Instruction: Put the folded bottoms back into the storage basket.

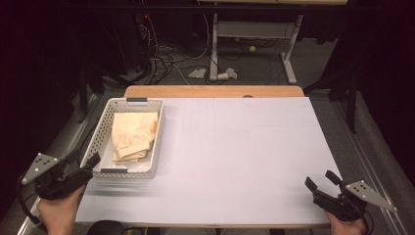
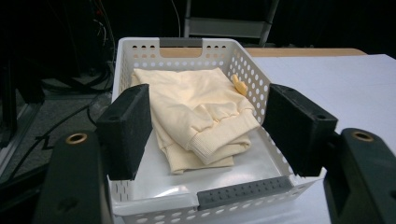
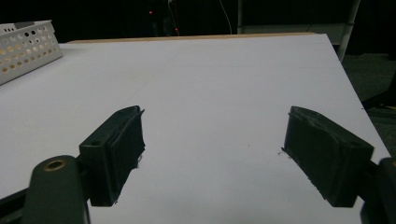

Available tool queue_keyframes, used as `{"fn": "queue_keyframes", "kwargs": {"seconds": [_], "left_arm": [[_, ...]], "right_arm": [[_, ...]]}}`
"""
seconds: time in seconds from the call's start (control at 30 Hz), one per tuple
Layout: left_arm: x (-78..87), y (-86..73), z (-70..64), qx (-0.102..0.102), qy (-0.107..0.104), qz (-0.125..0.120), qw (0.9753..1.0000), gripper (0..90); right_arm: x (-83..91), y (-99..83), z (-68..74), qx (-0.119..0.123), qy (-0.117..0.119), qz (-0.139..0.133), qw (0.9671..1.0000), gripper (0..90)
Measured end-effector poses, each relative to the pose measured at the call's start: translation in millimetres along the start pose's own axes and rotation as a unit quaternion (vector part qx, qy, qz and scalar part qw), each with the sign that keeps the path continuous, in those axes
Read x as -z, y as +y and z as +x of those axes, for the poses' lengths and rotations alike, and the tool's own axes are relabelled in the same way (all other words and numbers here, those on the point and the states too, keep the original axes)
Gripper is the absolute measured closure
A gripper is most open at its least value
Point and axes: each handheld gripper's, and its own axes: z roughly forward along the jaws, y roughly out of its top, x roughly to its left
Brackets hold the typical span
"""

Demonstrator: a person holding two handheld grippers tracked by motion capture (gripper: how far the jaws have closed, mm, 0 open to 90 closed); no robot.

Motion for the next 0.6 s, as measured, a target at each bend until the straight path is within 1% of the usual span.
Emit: {"fn": "queue_keyframes", "kwargs": {"seconds": [0.13, 0.33, 0.6], "left_arm": [[1.5, -4.4, -1.5, -0.003, -0.001, 0.0, 1.0, 31.3], [2.2, -10.5, -1.5, 0.0, -0.002, 0.0, 1.0, 31.3], [2.1, -23.6, -0.3, 0.004, -0.002, 0.005, 1.0, 31.2]], "right_arm": [[0.2, 0.0, 0.0, 0.0, 0.0, 0.0, 1.0, 20.7], [0.2, -0.1, 0.0, 0.001, -0.001, 0.0, 1.0, 20.7], [0.5, -0.1, 0.2, 0.0, -0.001, 0.0, 1.0, 20.7]]}}
